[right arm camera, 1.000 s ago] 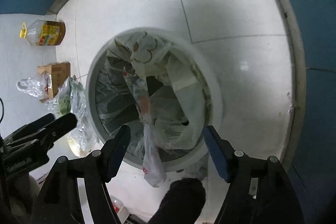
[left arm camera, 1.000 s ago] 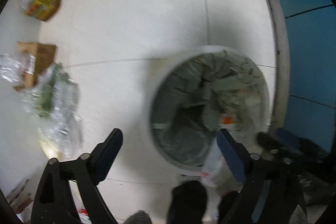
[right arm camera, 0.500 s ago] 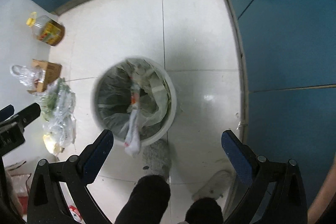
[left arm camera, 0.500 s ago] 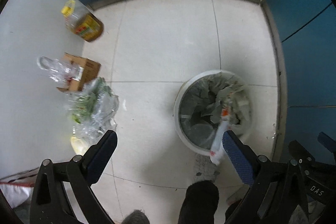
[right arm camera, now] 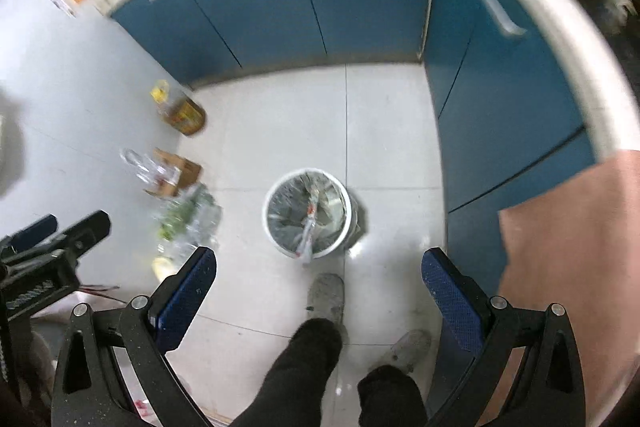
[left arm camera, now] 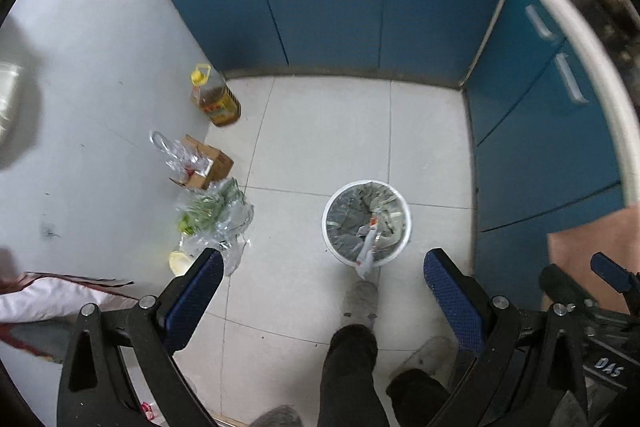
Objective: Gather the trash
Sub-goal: 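Grasp the yellow seasoning box with the left tool while the right tool grasps the white Doctor box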
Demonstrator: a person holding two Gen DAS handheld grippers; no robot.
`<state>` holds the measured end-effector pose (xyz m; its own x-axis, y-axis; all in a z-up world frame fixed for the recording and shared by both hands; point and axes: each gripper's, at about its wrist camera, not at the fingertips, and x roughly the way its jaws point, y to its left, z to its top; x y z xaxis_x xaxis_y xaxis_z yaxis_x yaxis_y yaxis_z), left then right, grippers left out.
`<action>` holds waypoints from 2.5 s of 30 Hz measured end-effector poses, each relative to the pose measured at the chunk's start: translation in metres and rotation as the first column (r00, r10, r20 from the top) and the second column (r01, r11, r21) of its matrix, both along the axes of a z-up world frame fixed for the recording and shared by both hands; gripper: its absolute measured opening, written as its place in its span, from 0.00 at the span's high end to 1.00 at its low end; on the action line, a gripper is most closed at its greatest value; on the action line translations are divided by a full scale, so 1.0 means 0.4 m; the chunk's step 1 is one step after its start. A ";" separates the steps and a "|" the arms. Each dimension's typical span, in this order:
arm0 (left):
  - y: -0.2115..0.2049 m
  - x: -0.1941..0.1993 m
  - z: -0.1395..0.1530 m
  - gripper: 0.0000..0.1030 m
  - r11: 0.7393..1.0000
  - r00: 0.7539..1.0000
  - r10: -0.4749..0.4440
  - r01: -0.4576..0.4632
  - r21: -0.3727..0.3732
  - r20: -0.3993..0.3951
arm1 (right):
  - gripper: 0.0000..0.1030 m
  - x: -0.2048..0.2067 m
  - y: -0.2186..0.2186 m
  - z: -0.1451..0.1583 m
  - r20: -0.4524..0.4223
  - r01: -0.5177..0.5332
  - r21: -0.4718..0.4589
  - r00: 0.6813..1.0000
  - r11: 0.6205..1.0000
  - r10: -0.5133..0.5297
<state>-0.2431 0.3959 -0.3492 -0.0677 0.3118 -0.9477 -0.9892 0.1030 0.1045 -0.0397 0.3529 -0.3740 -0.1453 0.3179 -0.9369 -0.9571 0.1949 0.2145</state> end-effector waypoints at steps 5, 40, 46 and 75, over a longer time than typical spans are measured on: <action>-0.098 0.145 0.186 0.01 0.986 0.992 -0.118 0.113 0.123 0.035 | 0.00 0.155 -0.158 0.237 -0.062 0.112 0.103 0.992 0.988 -0.106; -0.871 1.577 -0.042 0.00 -0.234 -0.262 -0.899 0.965 -0.119 -0.351 | 0.49 1.295 -1.224 0.018 0.129 0.870 -0.089 0.493 0.485 -0.860; -0.931 1.621 -0.066 0.00 -0.338 -0.382 -0.868 0.922 -0.187 -0.317 | 0.51 1.158 -1.356 0.012 0.085 0.920 -0.123 0.383 0.372 -0.920; -0.729 1.494 0.039 0.72 0.113 0.129 -0.974 0.989 -0.094 0.188 | 0.52 1.097 -1.288 0.073 0.019 0.912 -0.021 0.409 0.409 -0.912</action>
<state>0.3544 0.1044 -0.3335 0.2327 -0.0868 -0.9687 -0.0183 0.9954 -0.0936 0.3990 -0.1623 -0.3450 0.2200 0.2383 -0.9459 -0.2114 0.9583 0.1923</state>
